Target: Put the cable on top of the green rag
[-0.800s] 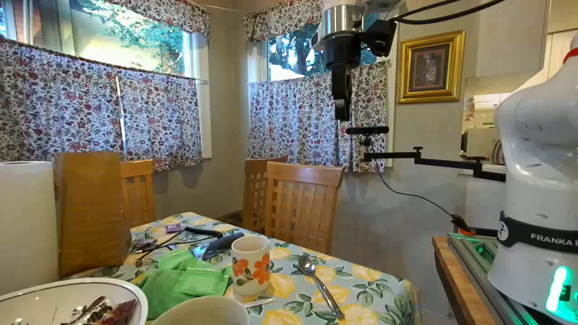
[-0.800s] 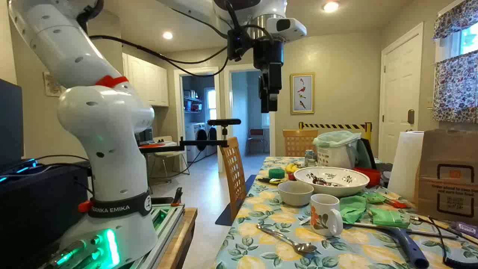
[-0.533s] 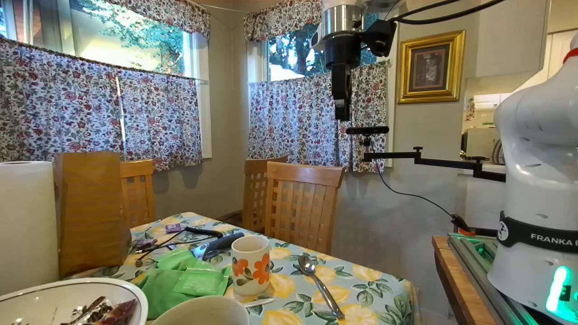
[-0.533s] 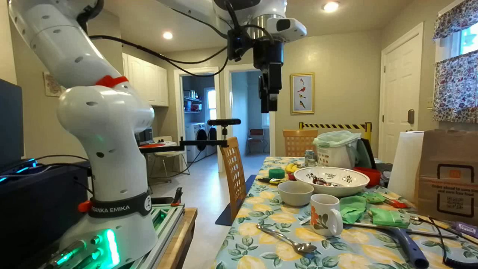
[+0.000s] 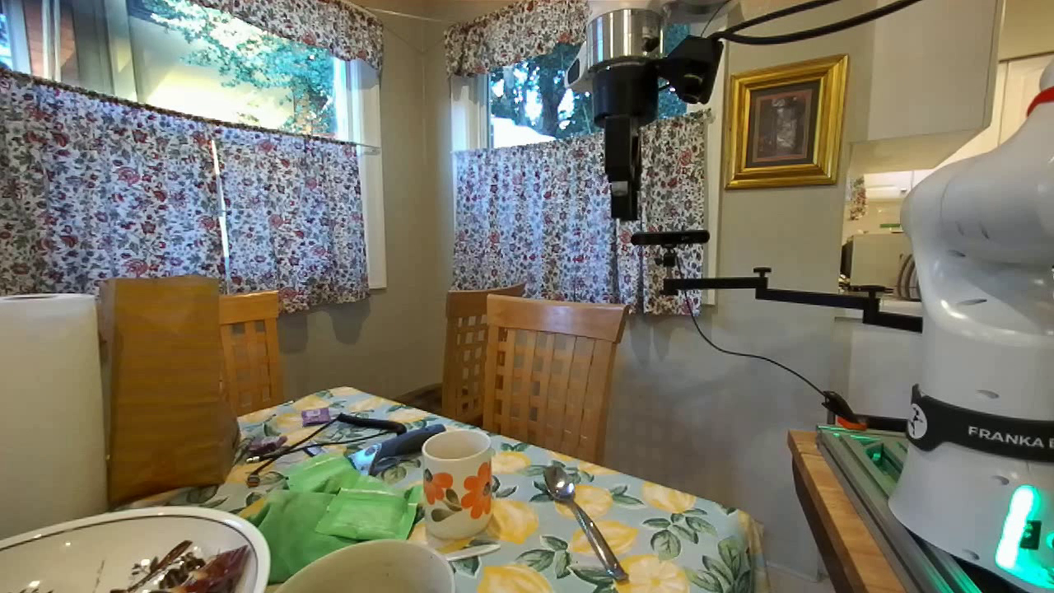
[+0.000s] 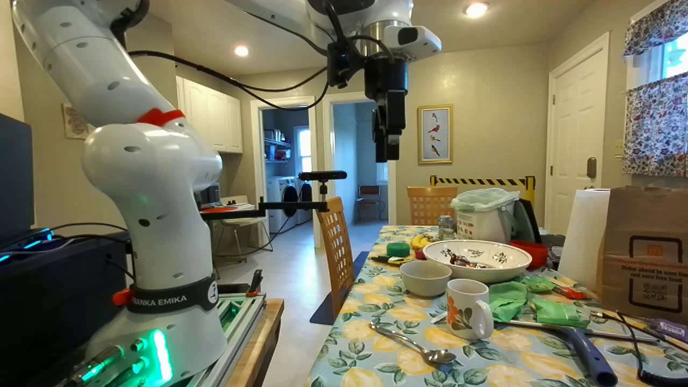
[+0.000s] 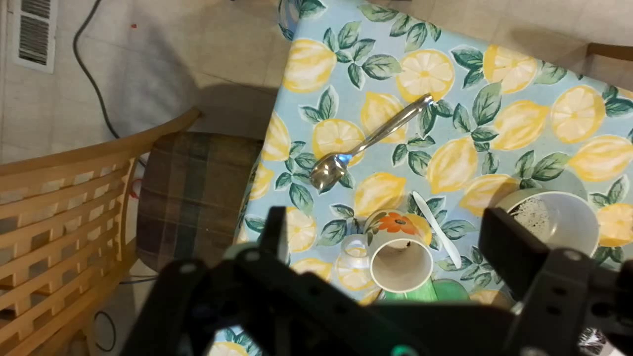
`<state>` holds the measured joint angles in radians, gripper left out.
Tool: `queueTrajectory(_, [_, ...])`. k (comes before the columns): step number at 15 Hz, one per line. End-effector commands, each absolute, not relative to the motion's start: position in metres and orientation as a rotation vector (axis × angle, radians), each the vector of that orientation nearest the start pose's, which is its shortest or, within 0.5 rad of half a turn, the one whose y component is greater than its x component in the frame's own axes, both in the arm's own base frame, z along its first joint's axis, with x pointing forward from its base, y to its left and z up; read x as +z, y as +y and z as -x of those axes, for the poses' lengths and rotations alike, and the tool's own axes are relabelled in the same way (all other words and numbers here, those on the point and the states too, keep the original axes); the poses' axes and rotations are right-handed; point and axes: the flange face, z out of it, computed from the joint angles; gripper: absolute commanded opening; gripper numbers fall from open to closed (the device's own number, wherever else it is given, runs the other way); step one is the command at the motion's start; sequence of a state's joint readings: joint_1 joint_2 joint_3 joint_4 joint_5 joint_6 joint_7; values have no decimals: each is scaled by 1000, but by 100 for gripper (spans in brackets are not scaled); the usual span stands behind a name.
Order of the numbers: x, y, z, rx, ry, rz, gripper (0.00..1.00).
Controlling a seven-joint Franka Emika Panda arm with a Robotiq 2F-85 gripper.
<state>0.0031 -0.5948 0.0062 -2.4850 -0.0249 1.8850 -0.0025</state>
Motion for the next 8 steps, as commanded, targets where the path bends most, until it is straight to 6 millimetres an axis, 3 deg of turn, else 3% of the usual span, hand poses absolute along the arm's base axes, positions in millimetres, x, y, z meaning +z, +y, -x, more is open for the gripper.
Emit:
queueTrajectory(1, [492, 2, -369, 10, -29, 3169, 100])
queueTrajectory(4, [492, 2, -369, 10, -29, 3169, 100])
queueTrajectory(6, [489, -5, -384, 38, -66, 3171, 100])
queueTrajectory(8, [483, -4, -413, 80, -225, 3201, 100])
